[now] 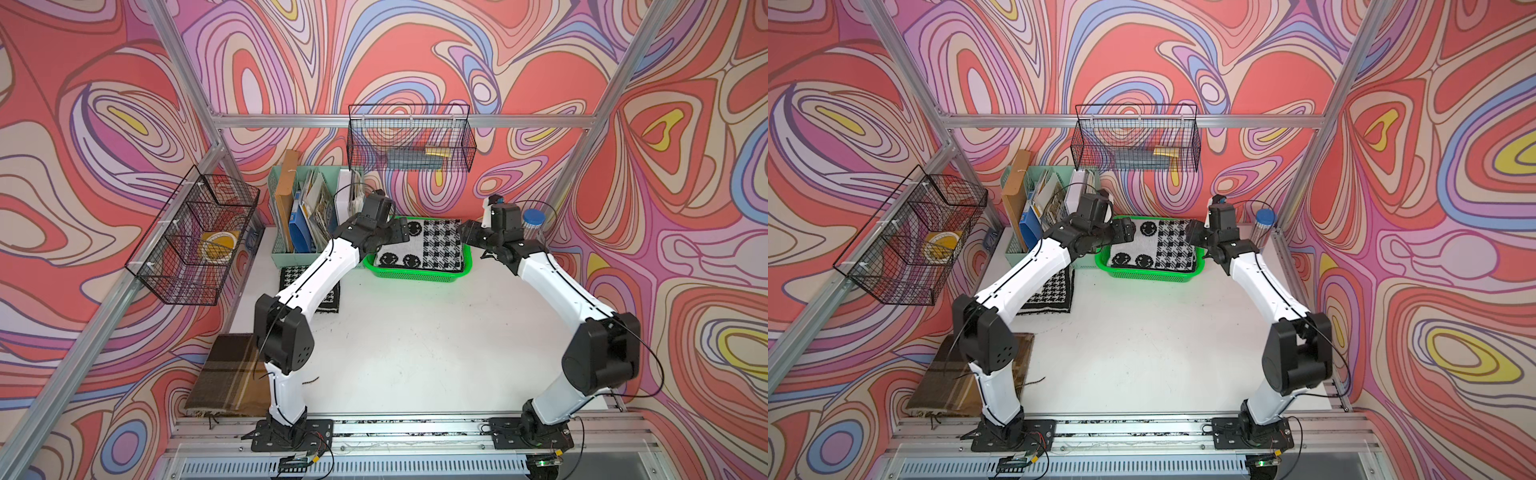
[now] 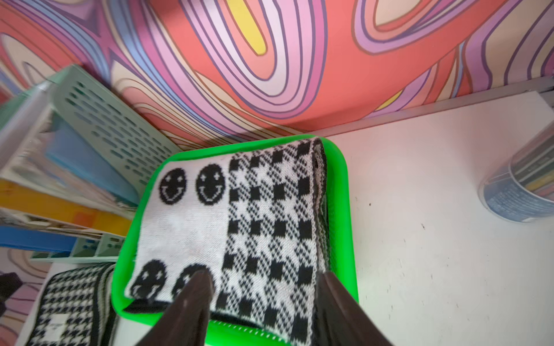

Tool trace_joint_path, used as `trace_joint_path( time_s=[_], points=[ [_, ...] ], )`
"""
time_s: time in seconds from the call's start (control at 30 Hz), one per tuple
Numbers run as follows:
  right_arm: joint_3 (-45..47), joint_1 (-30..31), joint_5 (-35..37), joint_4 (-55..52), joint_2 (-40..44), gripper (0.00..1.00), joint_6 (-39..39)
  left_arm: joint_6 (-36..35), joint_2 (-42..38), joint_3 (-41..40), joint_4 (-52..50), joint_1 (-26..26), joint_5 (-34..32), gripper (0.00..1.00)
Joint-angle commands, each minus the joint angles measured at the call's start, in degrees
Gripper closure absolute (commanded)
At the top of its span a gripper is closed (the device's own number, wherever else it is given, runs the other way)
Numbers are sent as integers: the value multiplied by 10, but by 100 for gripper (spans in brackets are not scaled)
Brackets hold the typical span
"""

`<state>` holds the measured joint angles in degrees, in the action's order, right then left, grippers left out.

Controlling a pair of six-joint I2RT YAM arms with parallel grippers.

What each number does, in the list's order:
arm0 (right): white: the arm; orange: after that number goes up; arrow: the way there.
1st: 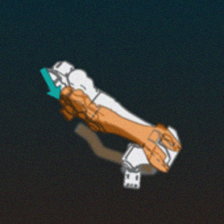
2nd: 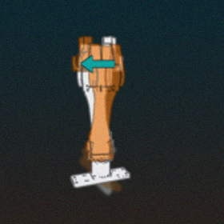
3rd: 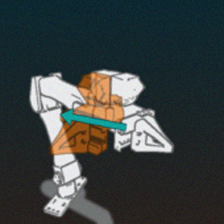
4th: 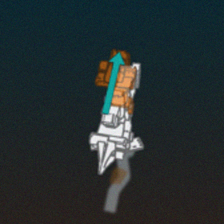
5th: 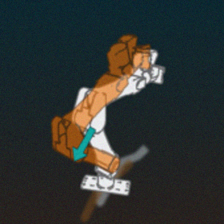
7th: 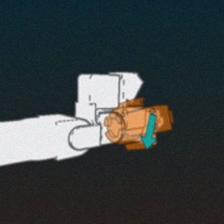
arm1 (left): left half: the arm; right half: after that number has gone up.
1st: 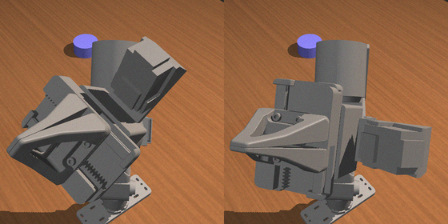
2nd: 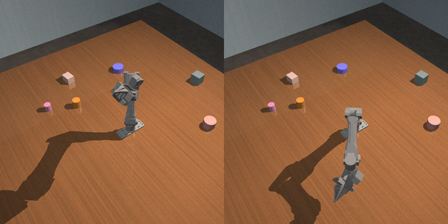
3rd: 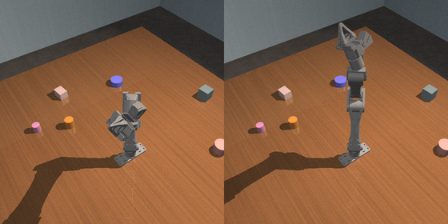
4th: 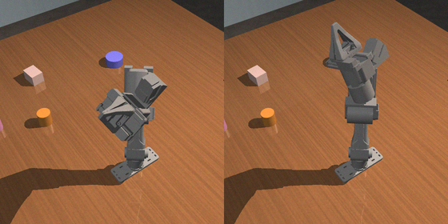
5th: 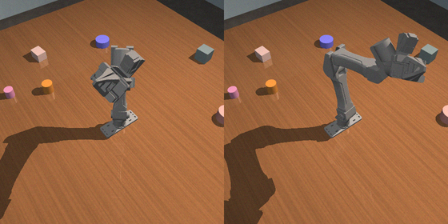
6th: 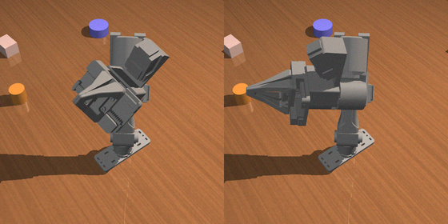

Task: Put the folded scarf in the basket
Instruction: Place the scarf in the basket, then move the scarf to the center of the board.

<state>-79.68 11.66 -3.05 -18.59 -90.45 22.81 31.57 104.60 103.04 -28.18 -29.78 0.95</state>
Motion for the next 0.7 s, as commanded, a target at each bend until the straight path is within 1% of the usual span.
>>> trace_joint_path(
  time_s=[0.0,0.07,0.23,0.3,0.37,0.43,0.5,0.53,0.6,0.67],
  points=[
    [78,-2,-34,-10,78,42,24,38,-60,-72,-3,-15,-26,18],
    [122,-2,-33,-16,126,42,29,49,-101,-116,-22,-22,-31,19],
    [241,-2,0,-37,265,42,34,72,-226,-256,-66,-28,-61,20],
    [287,-2,0,-36,312,42,38,79,-280,-305,-99,-28,-92,20],
    [337,-2,-1,-26,354,42,47,101,-333,-355,-145,-27,-141,18],
    [377,-2,7,-15,379,42,52,114,-380,-409,-171,-27,-177,16],
    [416,-2,18,4,393,42,51,139,-417,-457,-202,-27,-214,5],
    [428,-2,26,11,393,42,48,149,-433,-478,-216,-25,-224,2],
    [441,-2,44,16,383,43,67,171,-456,-515,-236,-17,-227,1],
    [453,-2,28,45,368,43,72,200,-477,-553,-248,10,-218,1]
  ],
)
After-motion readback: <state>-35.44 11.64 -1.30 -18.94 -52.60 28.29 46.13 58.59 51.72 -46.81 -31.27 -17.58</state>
